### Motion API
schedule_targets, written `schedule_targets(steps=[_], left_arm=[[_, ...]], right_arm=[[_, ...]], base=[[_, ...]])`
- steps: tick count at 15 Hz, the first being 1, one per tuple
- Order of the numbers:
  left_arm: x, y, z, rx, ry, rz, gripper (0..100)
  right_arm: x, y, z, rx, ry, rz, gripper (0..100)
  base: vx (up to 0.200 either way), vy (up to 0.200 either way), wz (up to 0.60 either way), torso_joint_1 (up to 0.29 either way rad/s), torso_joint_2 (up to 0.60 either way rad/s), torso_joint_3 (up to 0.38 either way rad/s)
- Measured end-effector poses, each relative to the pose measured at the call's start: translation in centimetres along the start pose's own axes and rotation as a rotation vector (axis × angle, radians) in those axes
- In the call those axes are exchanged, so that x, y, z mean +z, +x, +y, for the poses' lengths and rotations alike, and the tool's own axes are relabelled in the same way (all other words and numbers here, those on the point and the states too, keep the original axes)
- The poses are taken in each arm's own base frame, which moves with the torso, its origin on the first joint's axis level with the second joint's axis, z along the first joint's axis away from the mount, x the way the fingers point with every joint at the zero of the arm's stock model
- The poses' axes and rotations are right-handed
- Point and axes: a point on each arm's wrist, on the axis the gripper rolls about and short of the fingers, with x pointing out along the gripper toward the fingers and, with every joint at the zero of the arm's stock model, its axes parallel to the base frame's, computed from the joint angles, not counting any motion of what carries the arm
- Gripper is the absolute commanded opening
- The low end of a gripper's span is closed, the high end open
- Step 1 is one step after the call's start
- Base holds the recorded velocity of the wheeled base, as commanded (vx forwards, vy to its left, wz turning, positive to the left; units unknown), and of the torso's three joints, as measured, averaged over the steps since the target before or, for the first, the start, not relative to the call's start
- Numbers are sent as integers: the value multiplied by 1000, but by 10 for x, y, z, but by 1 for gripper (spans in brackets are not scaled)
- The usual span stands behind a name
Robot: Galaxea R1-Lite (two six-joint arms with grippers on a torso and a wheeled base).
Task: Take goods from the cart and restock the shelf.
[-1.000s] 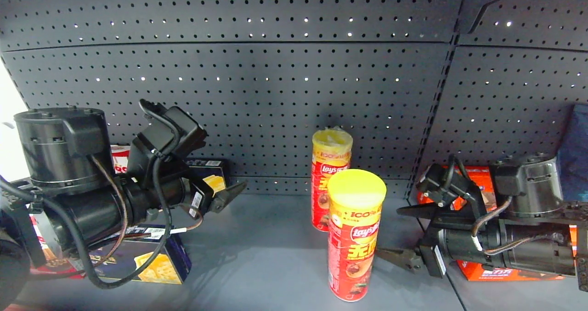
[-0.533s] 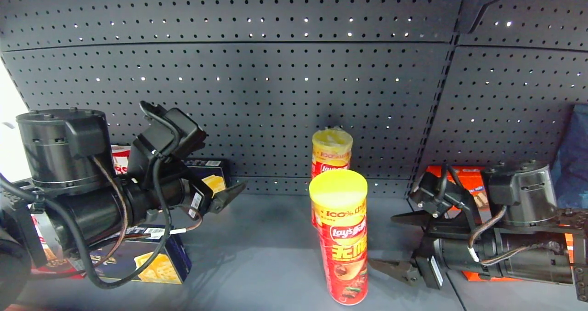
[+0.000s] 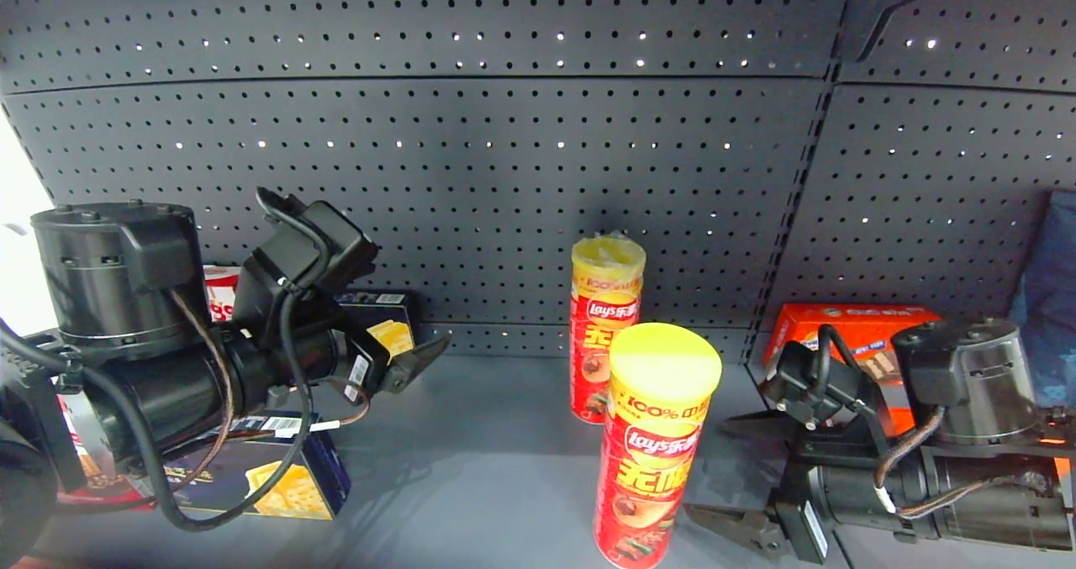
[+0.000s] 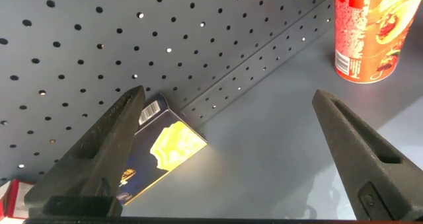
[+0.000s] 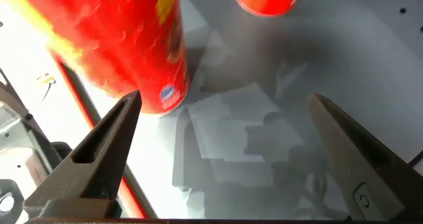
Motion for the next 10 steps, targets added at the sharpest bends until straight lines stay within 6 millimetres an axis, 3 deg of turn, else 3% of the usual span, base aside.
schedule_targets(steps=[10], left_arm=[[0, 0, 0, 0, 0, -1, 100]], right_arm=[[2, -1, -2, -7, 1, -7, 100]], base=[[0, 0, 0, 0, 0, 0]])
